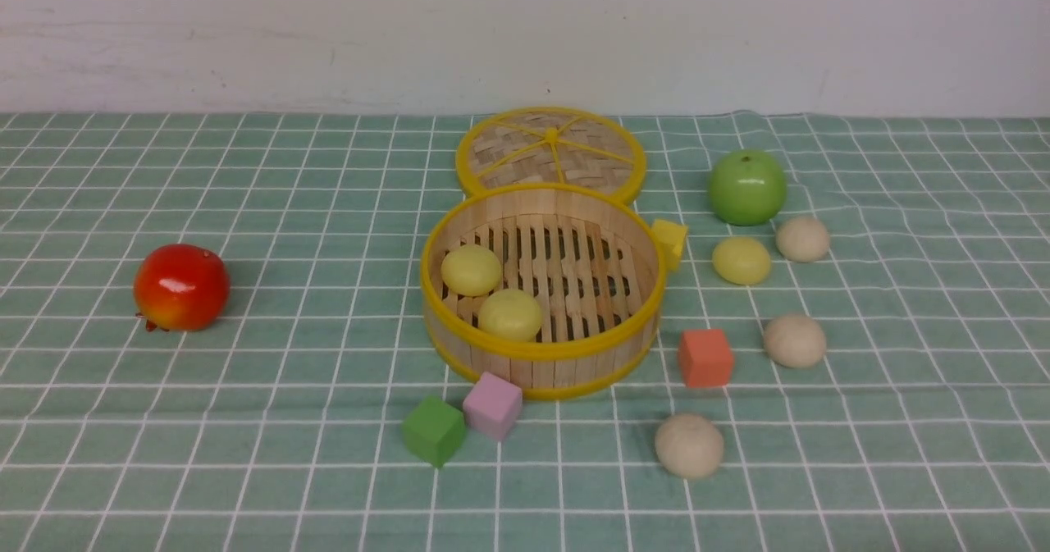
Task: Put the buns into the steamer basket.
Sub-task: Use the right arm to grab a steamed stuffed bun
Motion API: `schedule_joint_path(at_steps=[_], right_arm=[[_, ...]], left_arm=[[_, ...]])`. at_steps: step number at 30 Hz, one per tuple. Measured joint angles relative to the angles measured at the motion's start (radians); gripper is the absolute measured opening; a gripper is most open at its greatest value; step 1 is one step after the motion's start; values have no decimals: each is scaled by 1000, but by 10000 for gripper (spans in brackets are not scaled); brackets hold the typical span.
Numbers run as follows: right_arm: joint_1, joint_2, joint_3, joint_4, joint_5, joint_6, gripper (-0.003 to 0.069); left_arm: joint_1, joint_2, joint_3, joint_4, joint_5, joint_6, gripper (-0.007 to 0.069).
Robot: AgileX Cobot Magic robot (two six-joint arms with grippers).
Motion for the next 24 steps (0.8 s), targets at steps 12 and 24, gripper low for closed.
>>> schedule_joint_path(at_steps=[12,24], right_arm=[[0,0,0,-1,-608,0,239],[0,161,-391,102,-337,102,239]], left_arm=[[0,0,1,1,0,0,70],[0,0,1,1,1,0,76]])
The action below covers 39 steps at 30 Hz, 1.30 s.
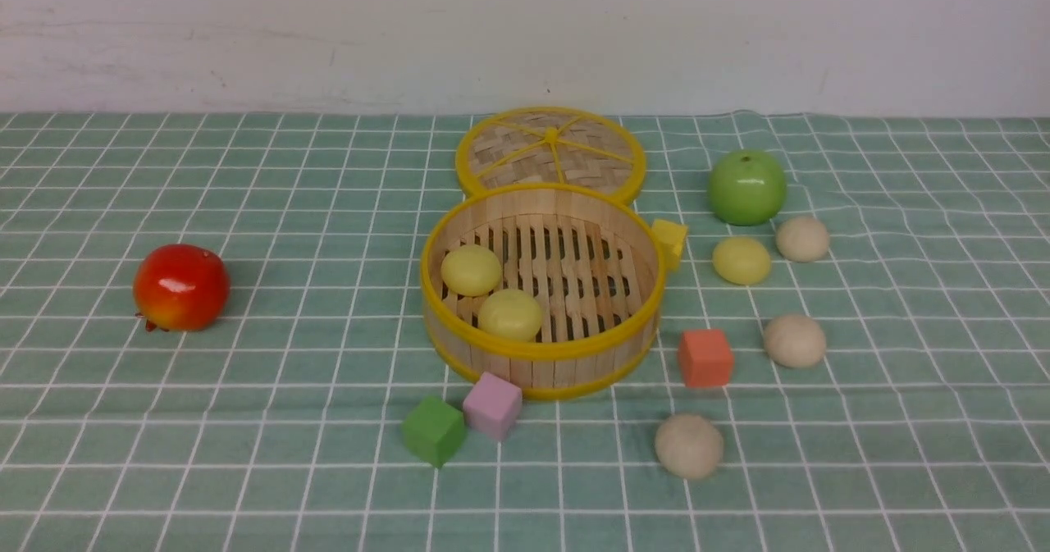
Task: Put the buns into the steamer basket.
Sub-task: Use the right arm to grab a steamed stuffed bun
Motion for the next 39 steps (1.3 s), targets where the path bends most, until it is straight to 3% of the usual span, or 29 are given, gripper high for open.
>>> schedule_joint_path(at_steps=[5,8,11,15,18,23,30,39], right_arm=[[0,264,-309,4,361,0,239],[0,408,-382,6,488,0,239],[0,504,-391,16,520,0,239],[16,654,-385,146,530,-2,239],[97,825,-390,292,601,-129,239],[218,1061,-503,405,769,-306,239],[403,1377,-729,362,894,-304,239],[498,1562,-845,283,848,-188,239]], left_arm=[[0,0,0,0,0,0,78],[0,0,0,0,0,0,81],[0,0,0,0,0,0,82],[0,0,0,0,0,0,85],[0,0,0,0,0,0,91],[0,0,0,0,0,0,93],[0,0,0,0,0,0,102],[0,0,0,0,0,0,105]])
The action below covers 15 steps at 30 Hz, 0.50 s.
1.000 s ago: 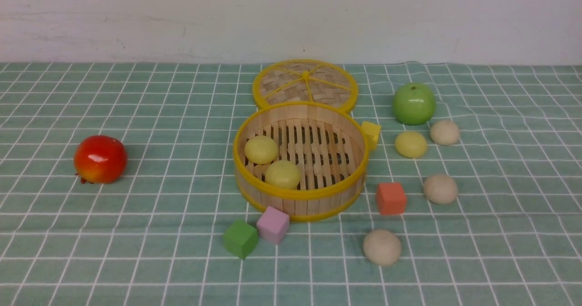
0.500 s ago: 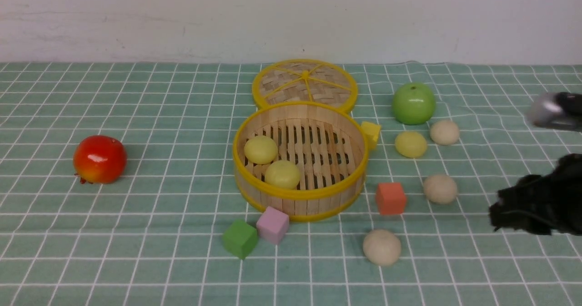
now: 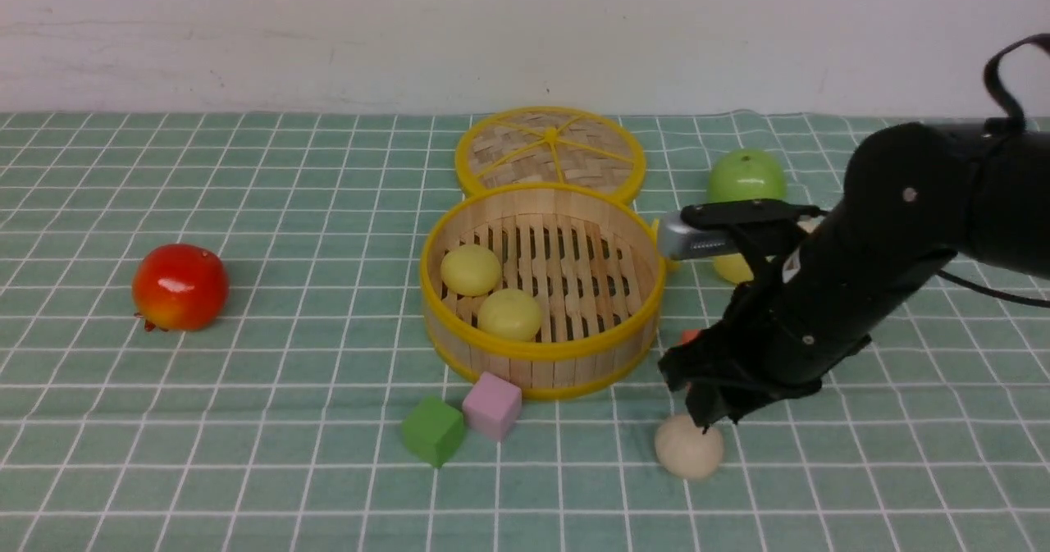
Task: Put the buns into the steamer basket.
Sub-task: Use the right arm to grab a steamed stuffed bun
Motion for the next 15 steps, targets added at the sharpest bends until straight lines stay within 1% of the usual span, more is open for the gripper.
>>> schedule_joint_path(at_steps=[8,15], right_arm=[[2,66,-2,-7,-67,3,239],[2,128,-3,-11,-90,3,239]], left_arm=[[0,0,0,0,0,0,113],[0,0,0,0,0,1,120]])
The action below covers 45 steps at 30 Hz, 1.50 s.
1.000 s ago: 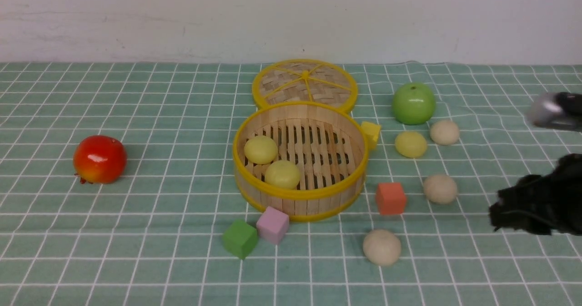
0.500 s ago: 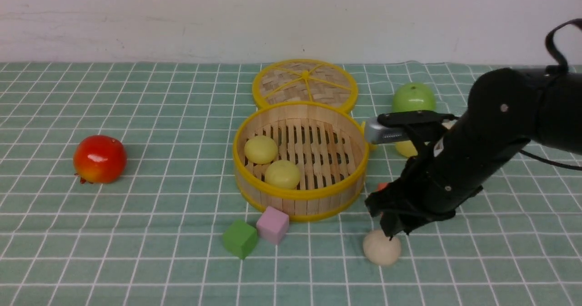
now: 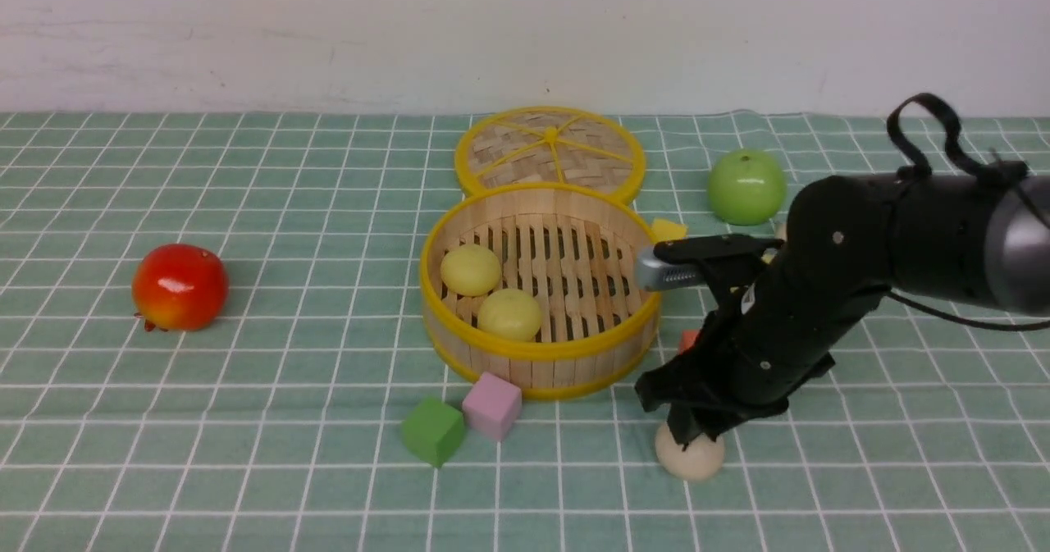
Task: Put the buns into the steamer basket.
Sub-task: Use the right arm to grab a steamed stuffed bun, then use the right arm to put the steamed stuffed bun into the steamer
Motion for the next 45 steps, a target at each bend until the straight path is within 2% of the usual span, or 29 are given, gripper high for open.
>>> schedule_joint_path(at_steps=[6,8,13,15,22,29,38,45], right_arm=[[0,22,-3,-4,-5,0,236],[0,23,-7,-3,-3,0,197],[0,23,-7,-3,7,0,28],[0,23,-10,-3,17,1,3],[0,-17,-101,-33,113,1,3],[0,-40,-317,-33,199,1,3],[0,-24,-433,-33,107,1,3],[0,106,-534,-26,98,1,3]], left_arm=[[0,0,0,0,0,0,125],[0,0,0,0,0,0,128],[0,0,0,0,0,0,133],[0,0,0,0,0,0,134],[0,0,0,0,0,0,143],[0,0,0,0,0,0,148],[0,0,0,0,0,0,155],[0,0,0,0,0,0,165]])
